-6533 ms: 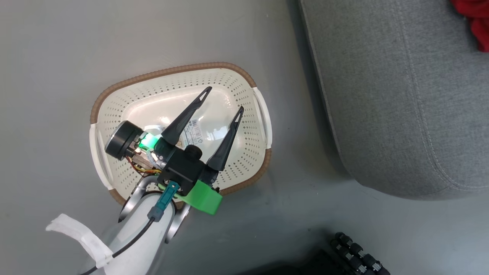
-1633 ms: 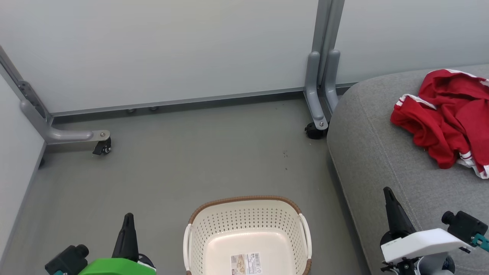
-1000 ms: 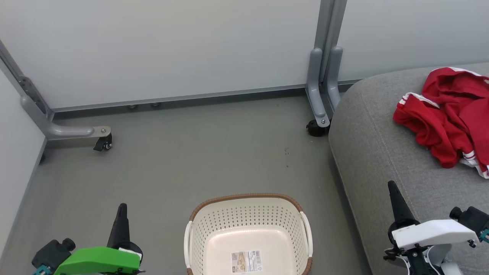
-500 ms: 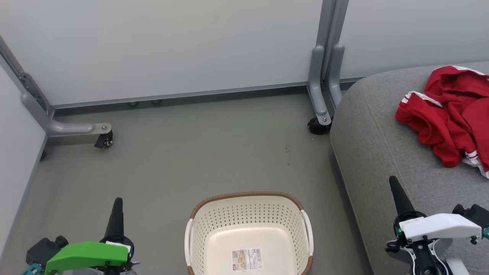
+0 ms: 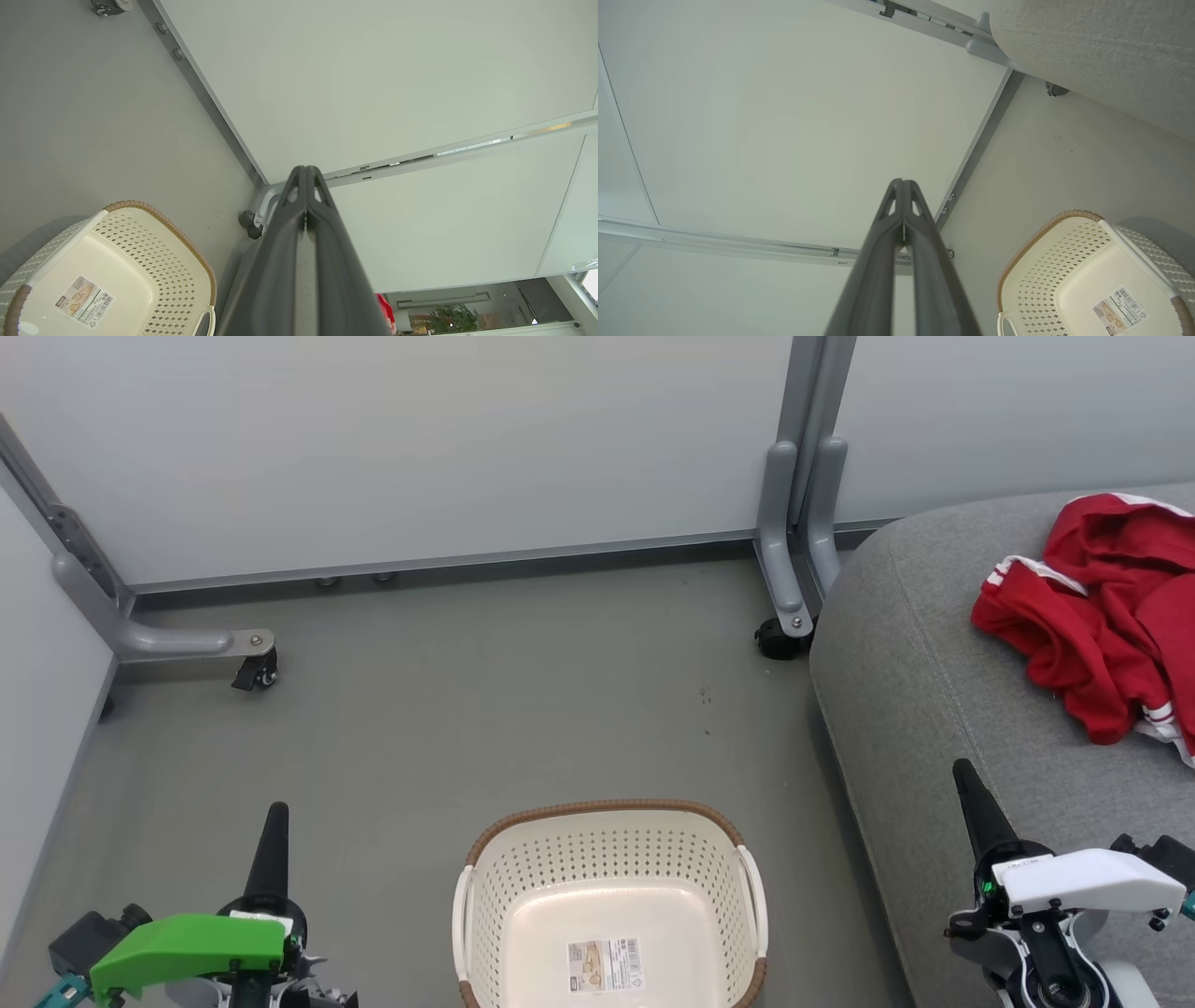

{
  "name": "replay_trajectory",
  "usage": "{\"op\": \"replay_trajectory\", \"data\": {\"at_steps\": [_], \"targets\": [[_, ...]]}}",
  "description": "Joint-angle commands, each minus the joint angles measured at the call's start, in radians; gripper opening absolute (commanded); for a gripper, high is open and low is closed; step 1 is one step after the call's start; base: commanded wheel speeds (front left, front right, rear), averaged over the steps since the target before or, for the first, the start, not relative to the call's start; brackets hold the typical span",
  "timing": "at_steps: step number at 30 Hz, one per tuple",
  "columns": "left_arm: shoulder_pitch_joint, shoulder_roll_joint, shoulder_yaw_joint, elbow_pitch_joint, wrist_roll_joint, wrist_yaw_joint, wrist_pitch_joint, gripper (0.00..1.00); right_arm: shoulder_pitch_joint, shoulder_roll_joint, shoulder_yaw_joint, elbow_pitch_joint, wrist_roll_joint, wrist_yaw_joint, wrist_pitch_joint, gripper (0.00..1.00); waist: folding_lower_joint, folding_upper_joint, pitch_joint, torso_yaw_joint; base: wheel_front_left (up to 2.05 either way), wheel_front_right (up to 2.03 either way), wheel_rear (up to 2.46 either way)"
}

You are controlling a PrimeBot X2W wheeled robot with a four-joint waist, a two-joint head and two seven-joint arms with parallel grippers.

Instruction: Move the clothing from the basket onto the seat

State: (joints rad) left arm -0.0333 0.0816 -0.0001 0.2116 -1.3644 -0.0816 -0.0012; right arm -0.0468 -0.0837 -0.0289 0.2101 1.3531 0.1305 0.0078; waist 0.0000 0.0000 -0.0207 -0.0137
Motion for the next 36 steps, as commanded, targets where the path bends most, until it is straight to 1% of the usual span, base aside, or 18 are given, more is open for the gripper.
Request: {"op": "replay_trajectory", "data": {"at_steps": [1,36], "targets": [[-0.026,0.008,0.009,0.000,-0.021,-0.008,0.005,0.00,-0.022,-0.003,-0.007,-0.001,0.023,0.001,0.006,0.00,0.0000,0.0000,0.001,0.001,0.00,0.00,0.00],[-0.076,0.000,0.073,0.032,-0.270,-0.051,0.080,0.00,-0.063,0.011,-0.053,0.033,0.273,0.000,0.080,0.00,0.0000,0.0000,0.022,0.013,0.00,0.00,0.00]]}}
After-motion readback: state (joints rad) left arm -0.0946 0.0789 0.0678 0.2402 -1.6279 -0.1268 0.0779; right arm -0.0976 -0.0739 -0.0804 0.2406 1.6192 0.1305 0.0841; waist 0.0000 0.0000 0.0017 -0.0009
